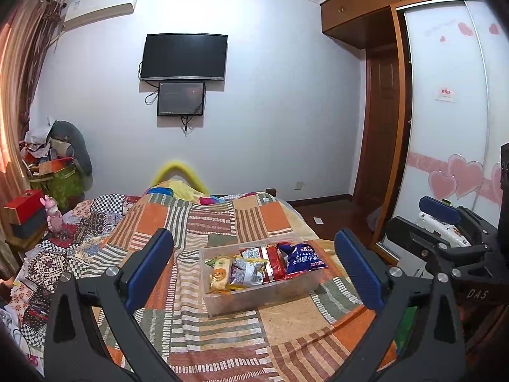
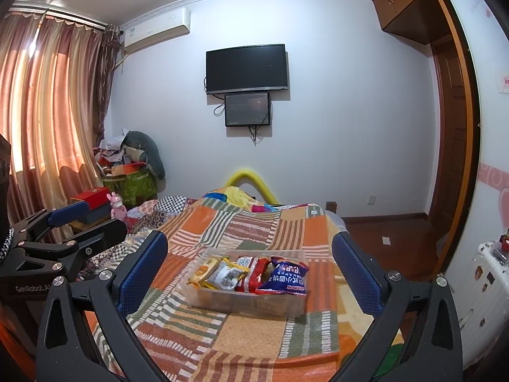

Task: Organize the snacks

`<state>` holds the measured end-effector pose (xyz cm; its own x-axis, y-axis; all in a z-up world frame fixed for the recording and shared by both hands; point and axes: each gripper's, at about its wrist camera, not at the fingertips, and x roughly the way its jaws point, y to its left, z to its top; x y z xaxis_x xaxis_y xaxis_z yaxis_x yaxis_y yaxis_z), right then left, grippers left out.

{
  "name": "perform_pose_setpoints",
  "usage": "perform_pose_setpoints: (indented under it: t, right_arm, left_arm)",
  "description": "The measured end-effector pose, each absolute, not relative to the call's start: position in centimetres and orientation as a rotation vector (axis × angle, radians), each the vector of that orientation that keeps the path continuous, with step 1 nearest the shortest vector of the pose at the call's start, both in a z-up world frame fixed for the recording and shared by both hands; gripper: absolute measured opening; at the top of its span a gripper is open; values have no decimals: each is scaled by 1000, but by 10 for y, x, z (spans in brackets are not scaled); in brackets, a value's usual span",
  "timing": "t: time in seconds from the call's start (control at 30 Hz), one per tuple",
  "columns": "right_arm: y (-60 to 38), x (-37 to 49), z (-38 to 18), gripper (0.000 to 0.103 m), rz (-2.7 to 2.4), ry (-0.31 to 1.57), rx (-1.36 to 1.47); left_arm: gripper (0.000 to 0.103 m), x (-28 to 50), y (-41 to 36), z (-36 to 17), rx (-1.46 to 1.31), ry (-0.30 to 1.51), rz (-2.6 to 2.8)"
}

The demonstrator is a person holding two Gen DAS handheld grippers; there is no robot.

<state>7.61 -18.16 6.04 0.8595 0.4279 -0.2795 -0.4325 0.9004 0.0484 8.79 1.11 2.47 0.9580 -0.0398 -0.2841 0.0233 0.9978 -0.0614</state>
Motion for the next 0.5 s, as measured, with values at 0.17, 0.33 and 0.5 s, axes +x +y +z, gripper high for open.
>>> perform_pose_setpoints:
  t: [0.17,0.33,0.5]
  right_arm:
    - [-183,74,60,103,450,288,-15]
    - [-184,73,60,103,447,287,-27]
    - [-184,74,60,103,447,291,-23]
  left_arm:
    - [103,88,12,25,-57,295,-40]
    - [103,86,13,26,-61,292,-44]
    - [103,87,13,26,-57,290,-52]
